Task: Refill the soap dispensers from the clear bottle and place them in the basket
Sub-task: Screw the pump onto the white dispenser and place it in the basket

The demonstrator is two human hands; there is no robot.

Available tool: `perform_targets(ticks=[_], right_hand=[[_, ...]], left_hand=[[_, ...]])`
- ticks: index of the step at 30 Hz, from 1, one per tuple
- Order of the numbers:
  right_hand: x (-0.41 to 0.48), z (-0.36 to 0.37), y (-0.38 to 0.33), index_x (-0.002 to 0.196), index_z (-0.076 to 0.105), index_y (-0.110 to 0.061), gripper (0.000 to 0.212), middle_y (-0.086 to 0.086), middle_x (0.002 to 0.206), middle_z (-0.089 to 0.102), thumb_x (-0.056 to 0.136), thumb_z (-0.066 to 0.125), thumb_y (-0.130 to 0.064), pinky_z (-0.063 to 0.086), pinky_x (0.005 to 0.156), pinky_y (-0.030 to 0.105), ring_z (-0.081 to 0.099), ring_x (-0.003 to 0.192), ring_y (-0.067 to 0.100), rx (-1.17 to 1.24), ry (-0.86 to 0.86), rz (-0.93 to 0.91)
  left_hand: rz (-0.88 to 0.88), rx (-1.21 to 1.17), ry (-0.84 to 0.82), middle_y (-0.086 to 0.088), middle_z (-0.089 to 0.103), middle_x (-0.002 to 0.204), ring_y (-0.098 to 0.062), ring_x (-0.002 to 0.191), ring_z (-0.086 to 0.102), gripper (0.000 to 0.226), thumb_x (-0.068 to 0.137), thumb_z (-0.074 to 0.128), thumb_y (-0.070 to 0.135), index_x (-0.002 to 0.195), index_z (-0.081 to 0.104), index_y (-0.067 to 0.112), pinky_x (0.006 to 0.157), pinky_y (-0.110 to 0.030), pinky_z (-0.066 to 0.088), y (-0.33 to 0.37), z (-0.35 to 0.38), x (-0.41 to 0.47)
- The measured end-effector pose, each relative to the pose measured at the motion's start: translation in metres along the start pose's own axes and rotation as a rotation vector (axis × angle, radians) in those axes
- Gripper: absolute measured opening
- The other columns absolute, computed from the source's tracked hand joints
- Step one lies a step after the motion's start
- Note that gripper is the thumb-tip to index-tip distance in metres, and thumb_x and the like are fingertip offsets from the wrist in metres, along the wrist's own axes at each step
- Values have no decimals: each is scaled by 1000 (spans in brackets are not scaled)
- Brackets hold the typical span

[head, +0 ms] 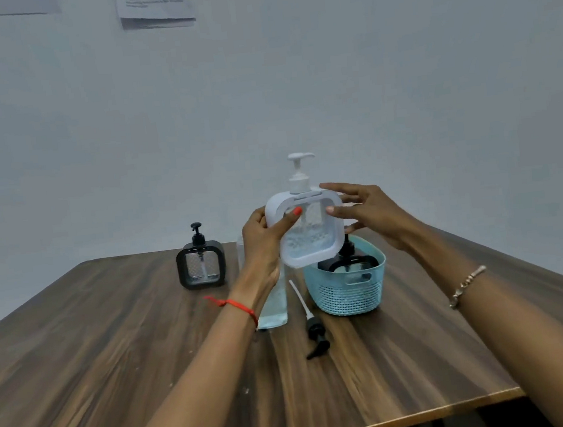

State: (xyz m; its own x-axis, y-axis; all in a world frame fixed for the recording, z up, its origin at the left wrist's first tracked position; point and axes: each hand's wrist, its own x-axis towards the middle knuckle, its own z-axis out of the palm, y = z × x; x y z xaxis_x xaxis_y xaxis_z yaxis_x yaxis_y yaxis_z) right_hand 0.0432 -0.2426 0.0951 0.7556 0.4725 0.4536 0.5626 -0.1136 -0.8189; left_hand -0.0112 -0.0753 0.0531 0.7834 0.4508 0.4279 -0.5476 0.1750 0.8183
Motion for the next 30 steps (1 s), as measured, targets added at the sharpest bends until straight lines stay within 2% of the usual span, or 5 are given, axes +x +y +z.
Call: perform_targets(ticks=[4, 7, 15, 20, 30], right_hand=[[20, -26, 5, 126, 57, -16, 43, 11, 112, 65, 86, 61, -1, 59, 71, 31, 63, 92, 20, -28, 58, -61], [38, -34, 13, 128, 54, -9, 43, 4, 118, 61, 87, 58, 3, 58, 72, 24, 60, 99, 17, -29, 139, -110], [82, -41, 47, 127, 54, -8, 40, 9, 129, 57, 89, 55, 3, 53, 87, 35, 57, 111, 18, 23, 302, -165], [87, -38, 83, 127, 52, -4, 38, 9, 129, 57, 89, 56, 1, 54, 85, 37, 56, 107, 15, 10, 268, -110], [72, -31, 137, 118, 58, 3, 31, 2, 132, 53, 88, 55, 4, 53, 71, 21, 55, 109, 15, -86, 162, 40]], left_hand=[[42, 50, -32, -5, 66, 98, -18, 86, 63, 34, 77, 73, 11, 108, 58, 8, 73, -28, 56, -10, 28, 25], [77, 53, -51, -5, 63, 105, -16, 88, 62, 40, 79, 72, 11, 115, 55, 10, 77, -28, 56, -16, 44, 42], [125, 131, -101, -5, 57, 113, -18, 97, 58, 45, 80, 71, 12, 119, 49, 16, 88, -33, 54, -35, 62, 91], [39, 209, -140, -6, 55, 115, -22, 101, 57, 45, 84, 68, 14, 123, 46, 12, 90, -37, 52, -64, 56, 106], [-206, 179, -247, -14, 62, 107, -27, 95, 61, 25, 86, 52, -5, 106, 58, 8, 91, -38, 48, -104, 44, 87]])
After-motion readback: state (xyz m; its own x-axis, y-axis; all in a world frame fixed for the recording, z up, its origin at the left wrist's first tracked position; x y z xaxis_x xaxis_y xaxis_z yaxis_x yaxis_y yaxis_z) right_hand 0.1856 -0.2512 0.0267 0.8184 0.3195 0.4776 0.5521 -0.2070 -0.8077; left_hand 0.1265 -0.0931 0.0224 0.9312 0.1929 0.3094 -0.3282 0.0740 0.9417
